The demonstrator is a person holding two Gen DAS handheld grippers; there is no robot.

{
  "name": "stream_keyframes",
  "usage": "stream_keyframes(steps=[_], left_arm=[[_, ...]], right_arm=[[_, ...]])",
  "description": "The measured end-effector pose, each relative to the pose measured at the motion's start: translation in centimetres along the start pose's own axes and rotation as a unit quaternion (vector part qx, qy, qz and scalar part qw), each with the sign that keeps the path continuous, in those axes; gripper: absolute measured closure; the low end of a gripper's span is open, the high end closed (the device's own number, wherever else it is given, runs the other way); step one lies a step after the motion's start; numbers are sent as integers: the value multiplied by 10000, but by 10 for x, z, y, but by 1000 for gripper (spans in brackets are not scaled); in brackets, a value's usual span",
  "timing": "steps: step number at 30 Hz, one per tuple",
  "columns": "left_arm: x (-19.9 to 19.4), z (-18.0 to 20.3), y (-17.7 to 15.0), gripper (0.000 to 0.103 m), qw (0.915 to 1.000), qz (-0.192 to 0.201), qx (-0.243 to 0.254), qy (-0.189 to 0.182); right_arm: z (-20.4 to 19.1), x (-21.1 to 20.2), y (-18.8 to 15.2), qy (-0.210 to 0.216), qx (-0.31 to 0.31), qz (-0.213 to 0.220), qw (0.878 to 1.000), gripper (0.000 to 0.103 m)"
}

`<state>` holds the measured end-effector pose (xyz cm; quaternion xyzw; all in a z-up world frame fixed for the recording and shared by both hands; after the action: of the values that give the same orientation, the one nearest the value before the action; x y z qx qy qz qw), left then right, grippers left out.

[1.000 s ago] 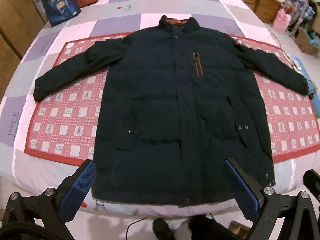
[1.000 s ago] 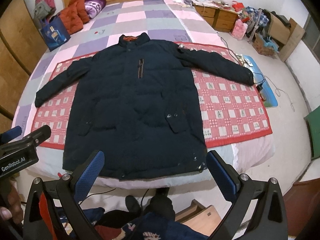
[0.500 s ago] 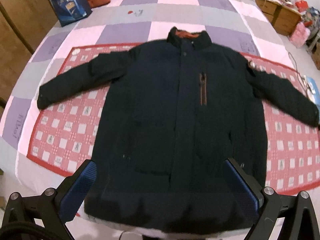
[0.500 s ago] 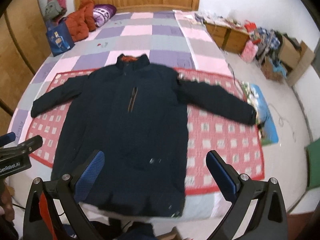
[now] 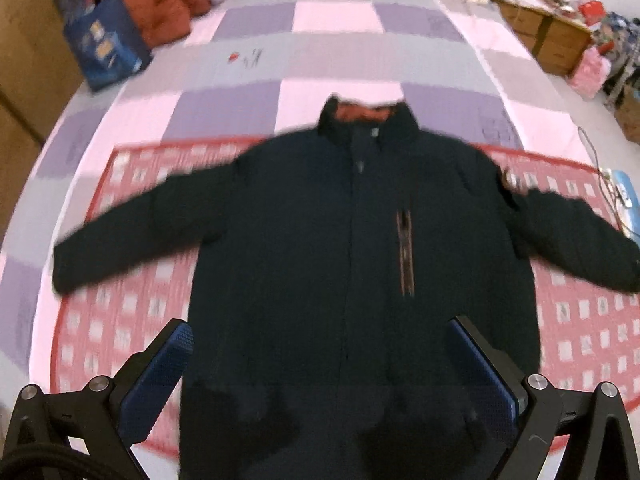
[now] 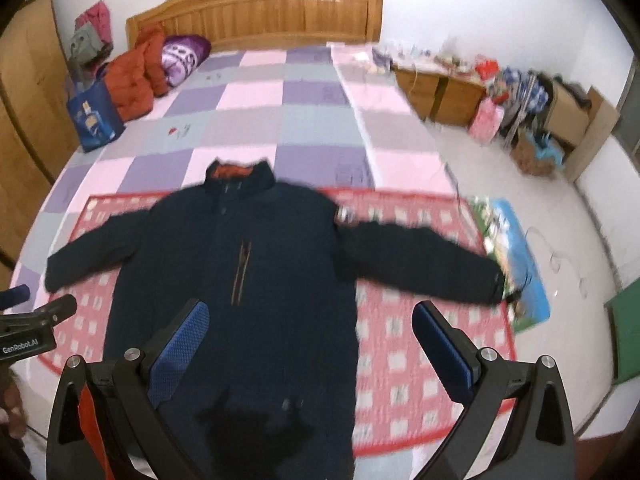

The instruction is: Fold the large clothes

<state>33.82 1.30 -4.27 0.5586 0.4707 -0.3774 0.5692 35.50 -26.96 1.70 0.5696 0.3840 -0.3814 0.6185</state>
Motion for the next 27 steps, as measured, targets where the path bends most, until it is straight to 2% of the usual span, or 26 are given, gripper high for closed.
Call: stream_keyframes(steps=[3,6,8,11,14,18,24,25,27], left_arm=[[31,-1,30,0,9996,260,111,56],[79,-5,46,0,9994,337,110,-30],[126,-5,54,0,9995,222,178,-104],[181,-4,65,0,9995,40,242,-174],[236,-5,80,0,9995,-14,294,-74],[300,-3,105,0,9995,14,324,60],[372,18,134,0,9996,-28,63,-264],[384,17,138,0,9997,-27,74,-232],[409,-1,140,0,9998,-123,-2,152]], right_arm=[[-8,24,32,-103,-88,323,9994,0],[-22,73,48,128,-98,474,9987,0],[-29,116,45,194,-10,336,9992,0],[-37,187,37,44,-40,128,9999,0],[-41,255,36,-86,-116,-65,9999,0],[-52,333,51,-122,-225,-120,9996,0],[-94,434,87,-113,-505,-158,9985,0],[-103,445,92,-55,-563,-168,9983,0],[-117,472,97,-130,-859,-167,9961,0]])
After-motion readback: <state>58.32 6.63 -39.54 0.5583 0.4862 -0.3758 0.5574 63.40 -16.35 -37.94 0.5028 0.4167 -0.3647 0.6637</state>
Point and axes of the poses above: each gripper's, at about its wrist camera, not at the fingertips, and x roughly the way its jaws point, z to its right, y to its top, the point moved 10 cm from there along x, roughly the way its jaws point, and after that the axes turned 9 degrees about -z, right-handed, at the moved point
